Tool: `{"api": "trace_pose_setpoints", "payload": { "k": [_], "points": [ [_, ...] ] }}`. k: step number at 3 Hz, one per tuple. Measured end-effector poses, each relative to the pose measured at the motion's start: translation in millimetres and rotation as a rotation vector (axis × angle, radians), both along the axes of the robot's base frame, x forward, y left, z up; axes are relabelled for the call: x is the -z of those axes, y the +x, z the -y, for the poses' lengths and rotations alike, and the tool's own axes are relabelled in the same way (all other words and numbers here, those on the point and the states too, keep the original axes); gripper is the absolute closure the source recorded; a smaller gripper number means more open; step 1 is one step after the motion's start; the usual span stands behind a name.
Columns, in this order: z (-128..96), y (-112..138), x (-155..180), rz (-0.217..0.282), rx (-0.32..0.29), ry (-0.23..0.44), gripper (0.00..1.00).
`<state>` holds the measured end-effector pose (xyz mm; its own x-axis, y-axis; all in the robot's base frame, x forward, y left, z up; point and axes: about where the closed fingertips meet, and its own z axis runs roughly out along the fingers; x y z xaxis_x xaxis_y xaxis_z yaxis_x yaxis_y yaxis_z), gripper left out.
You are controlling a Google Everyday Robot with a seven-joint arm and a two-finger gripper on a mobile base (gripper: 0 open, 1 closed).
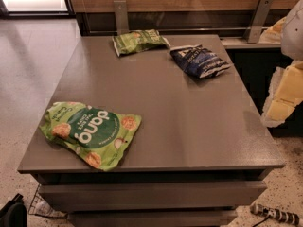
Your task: Pick blue chip bag
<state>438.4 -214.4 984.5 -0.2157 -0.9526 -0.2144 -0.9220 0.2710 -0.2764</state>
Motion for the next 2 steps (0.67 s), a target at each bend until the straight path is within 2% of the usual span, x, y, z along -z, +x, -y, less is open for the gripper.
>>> {"api": "trace_pose_setpoints", "payload": {
  "k": [1, 2],
  "points": [
    [0, 0, 0, 0.000, 0.000, 0.000, 0.00],
    [11, -2, -12, 0.027, 0.041, -0.001, 0.00]
  ]
}}
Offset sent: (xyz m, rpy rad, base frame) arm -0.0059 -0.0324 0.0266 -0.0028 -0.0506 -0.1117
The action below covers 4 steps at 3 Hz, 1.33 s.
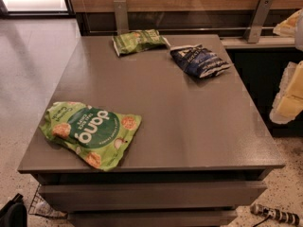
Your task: Pick blue chip bag
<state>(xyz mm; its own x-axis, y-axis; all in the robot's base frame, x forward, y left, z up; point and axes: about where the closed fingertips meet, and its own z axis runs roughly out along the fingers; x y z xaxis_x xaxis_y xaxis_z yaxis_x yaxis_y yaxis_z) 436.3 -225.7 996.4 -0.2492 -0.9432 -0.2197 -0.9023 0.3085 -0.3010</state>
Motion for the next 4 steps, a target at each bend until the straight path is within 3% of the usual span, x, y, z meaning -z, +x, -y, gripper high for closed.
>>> {"api": "trace_pose_setpoints", "payload": {
  "k": [1, 2, 3, 4],
  "points": [
    [26, 27, -10, 0.055, 0.063, 0.019, 0.00],
    [58, 103, -7, 0.130, 0.160, 0.111, 0.00],
    [67, 154, 4, 0.185, 0.219, 0.245, 0.00],
    [54, 189, 20, 0.216, 0.274, 0.406, 0.00]
  ]
}}
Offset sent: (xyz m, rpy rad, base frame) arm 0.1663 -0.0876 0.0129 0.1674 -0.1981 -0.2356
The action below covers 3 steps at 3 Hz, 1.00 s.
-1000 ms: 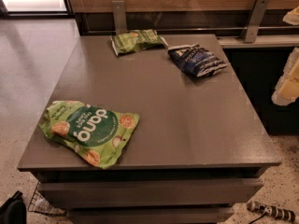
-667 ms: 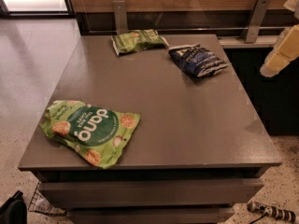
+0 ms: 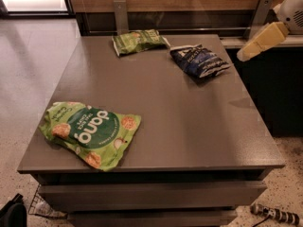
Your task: Pick blue chip bag
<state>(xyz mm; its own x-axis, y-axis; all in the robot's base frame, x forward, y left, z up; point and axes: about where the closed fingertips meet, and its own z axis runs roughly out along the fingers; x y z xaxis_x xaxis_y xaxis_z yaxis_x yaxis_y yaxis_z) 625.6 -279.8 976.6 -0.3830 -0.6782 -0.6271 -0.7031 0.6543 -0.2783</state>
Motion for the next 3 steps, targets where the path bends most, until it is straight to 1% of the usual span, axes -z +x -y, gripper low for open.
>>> {"api": "trace_pose_setpoints", "payload": {
  "k": [1, 2, 3],
  "points": [
    [-29, 38, 10, 0.033, 0.044, 0.138, 0.00],
    [-29, 38, 10, 0.033, 0.044, 0.138, 0.00],
    [-53, 60, 44, -0.024, 0.037, 0.143, 0.00]
  ]
}}
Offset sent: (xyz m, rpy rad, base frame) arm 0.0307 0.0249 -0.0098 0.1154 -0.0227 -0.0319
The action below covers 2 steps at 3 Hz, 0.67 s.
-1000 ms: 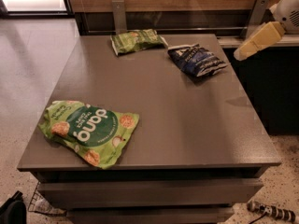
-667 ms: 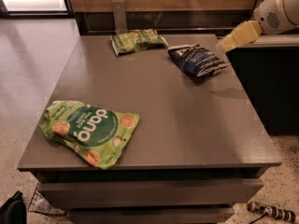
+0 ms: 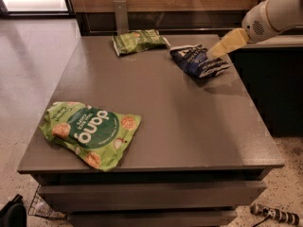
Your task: Pick blue chip bag
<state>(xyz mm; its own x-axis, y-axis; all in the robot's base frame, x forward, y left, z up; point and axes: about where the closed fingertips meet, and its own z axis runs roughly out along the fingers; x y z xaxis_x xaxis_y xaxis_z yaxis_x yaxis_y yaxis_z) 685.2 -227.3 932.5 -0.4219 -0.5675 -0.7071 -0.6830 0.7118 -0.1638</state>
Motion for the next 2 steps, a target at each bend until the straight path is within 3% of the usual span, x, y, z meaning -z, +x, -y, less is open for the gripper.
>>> {"api": "trace_pose_setpoints", "payload": {
  "k": [1, 2],
  "points": [
    [-35, 16, 48, -0.087, -0.013, 0.009, 0.00],
    [-55, 26, 98, -0.149, 0.020, 0.025, 0.00]
  ]
}}
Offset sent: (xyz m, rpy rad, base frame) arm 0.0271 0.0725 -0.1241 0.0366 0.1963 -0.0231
